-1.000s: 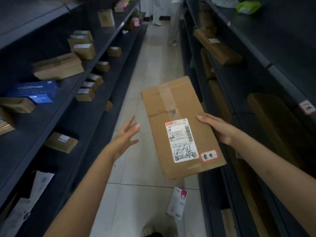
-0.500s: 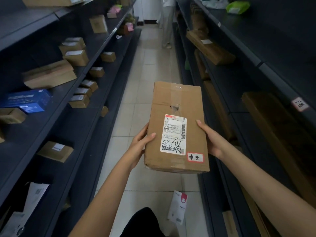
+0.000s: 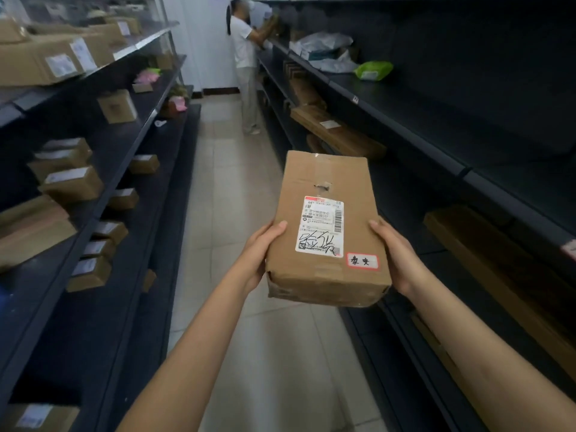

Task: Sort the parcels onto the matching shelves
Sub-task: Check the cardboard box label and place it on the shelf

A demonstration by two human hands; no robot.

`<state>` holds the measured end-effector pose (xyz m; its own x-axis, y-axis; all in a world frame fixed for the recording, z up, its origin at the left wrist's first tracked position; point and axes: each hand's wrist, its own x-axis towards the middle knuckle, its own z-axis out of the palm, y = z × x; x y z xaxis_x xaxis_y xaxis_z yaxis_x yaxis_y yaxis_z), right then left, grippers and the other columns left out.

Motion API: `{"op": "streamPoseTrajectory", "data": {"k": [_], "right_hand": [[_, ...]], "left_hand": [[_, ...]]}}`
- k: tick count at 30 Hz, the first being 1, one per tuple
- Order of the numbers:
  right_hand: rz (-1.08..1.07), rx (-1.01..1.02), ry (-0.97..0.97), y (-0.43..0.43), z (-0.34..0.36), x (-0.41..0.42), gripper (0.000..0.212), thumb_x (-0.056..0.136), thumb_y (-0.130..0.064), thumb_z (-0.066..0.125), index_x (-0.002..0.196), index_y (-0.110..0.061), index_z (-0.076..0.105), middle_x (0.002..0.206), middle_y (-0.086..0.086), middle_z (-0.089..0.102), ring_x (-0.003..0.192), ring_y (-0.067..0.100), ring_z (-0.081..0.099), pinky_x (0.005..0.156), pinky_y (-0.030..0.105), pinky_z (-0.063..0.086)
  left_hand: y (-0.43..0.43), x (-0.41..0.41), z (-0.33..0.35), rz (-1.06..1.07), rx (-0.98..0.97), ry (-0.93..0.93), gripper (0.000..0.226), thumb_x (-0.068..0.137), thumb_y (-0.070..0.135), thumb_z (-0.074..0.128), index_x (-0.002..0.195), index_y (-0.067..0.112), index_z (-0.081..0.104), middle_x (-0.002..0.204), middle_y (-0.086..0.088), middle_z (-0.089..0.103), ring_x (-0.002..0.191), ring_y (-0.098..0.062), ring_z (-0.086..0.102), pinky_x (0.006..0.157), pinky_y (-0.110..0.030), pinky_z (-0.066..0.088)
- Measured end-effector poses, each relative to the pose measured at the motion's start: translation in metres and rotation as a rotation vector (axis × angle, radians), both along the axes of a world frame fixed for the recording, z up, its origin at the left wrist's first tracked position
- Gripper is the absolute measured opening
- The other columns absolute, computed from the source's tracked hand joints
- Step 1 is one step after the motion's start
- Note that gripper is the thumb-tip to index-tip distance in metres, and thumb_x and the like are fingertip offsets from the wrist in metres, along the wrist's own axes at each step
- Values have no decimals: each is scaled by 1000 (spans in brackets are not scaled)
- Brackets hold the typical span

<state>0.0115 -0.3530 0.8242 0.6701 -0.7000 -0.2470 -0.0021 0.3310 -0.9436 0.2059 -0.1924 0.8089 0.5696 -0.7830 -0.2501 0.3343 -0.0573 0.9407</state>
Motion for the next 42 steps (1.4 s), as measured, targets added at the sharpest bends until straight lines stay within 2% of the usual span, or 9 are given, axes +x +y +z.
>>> {"op": "streamPoseTrajectory", "data": {"k": [6,14,20,25,30,33,37,40,42], "right_hand": [[-190,-50,-67,-28,38,94,63,92,-28,59,149,-30,33,133,9,61,107,27,68,89,46,56],[-398,-104,-79,-118,79,180,57,95,-28,53,149,-31,32,124,4,64,99,22,70,72,35,61],[-540,-192,-48,-240,89,227,62,97,-29,51,152,-30,23,113,-4,60,98,18,66,71,30,57],[-622,-172,-40,-347,111,257,61,94,-33,54,150,-30,31,132,8,59,101,22,67,74,35,57],[-698,-149,-41,-430,121,286,51,91,-34,54,141,-26,46,121,11,67,88,21,71,60,29,57],[-778,-149,-32,-473,120,302,40,93,-33,52,133,-25,54,117,11,68,94,23,70,71,34,57],[-871,-126,-12,-521,116,323,25,95,-34,51,115,-25,60,111,12,69,94,25,69,79,38,56],[-961,-97,-29,-550,115,338,24,95,-33,51,114,-22,61,107,12,69,91,24,68,75,37,55],[-1006,-74,-19,-565,113,347,24,96,-33,51,114,-20,60,101,10,69,87,24,67,71,36,54]], "left_hand": [[-64,116,40,-164,13,14,38,93,43,53,118,18,67,108,-2,75,100,-18,69,90,-30,52],[-209,219,83,-296,-33,53,20,92,37,57,85,23,70,83,0,77,81,-18,68,78,-32,54],[-358,266,97,-395,-81,65,18,92,37,58,90,23,69,84,-3,76,79,-20,68,76,-33,54],[-474,299,123,-480,-55,51,15,91,39,58,86,26,64,89,-4,72,79,-21,65,72,-33,52],[-579,327,134,-568,0,43,18,90,41,57,92,24,63,88,-6,68,74,-21,64,67,-32,52],[-639,343,130,-645,10,52,38,89,44,57,118,19,63,89,-7,69,76,-22,65,65,-31,53],[-711,362,126,-737,1,59,27,90,42,58,96,18,68,81,-8,71,70,-21,65,65,-30,53],[-758,372,123,-789,-20,36,34,89,43,58,111,17,63,88,-9,70,74,-23,66,68,-32,53],[-784,376,119,-838,-3,37,33,88,43,59,105,16,66,83,-9,72,75,-25,65,71,-34,53]]}}
